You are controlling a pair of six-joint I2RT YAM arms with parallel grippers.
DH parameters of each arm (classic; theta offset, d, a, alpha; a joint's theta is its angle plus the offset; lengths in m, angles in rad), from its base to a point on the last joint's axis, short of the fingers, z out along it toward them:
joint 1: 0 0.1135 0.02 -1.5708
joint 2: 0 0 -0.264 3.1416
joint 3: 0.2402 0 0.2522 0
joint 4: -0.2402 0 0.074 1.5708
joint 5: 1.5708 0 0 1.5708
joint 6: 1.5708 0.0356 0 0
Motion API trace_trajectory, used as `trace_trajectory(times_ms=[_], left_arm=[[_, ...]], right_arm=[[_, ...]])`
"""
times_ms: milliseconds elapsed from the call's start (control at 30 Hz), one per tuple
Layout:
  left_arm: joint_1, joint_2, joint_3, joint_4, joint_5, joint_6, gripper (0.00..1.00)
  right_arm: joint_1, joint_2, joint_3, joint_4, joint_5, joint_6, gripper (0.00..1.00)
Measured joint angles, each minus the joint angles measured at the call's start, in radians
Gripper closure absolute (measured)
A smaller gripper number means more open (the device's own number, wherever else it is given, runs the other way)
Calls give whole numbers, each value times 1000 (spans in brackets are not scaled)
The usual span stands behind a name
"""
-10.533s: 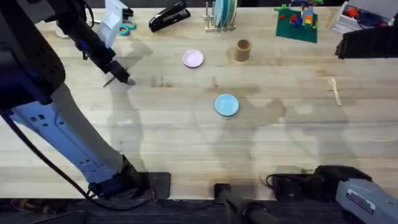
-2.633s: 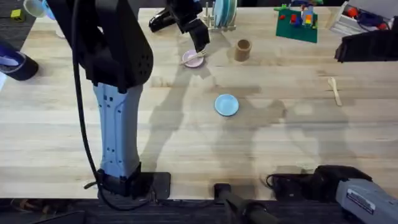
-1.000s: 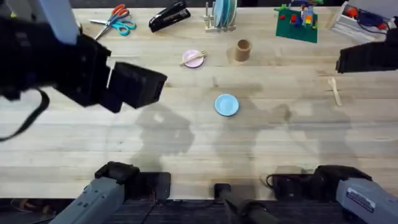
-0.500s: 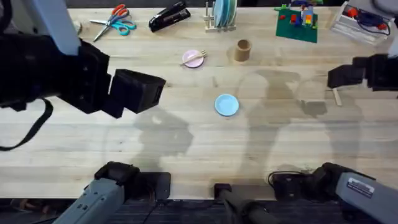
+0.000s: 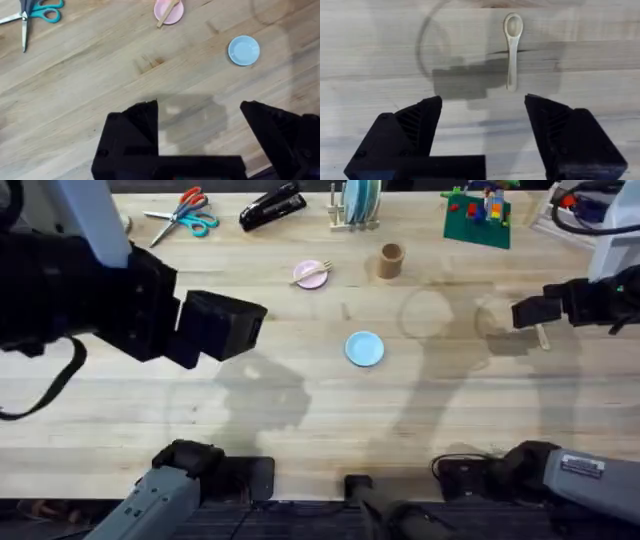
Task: Pick up a utensil and set it on the pink plate, then put the other utensil in the container.
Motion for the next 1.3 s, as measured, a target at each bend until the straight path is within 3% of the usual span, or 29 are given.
trace_trajectory(times_ms=[367,800,1300], left_arm=[[0,0,0,0,0,0,7],[0,0,0,0,0,-3,6],[0,0,0,0,0,-3,7]], right_arm=[[-55,123,0,79,-17,-2,7],[-58,272,0,178,-23,-2,7],[-62,298,8,240,-52,-5,7]])
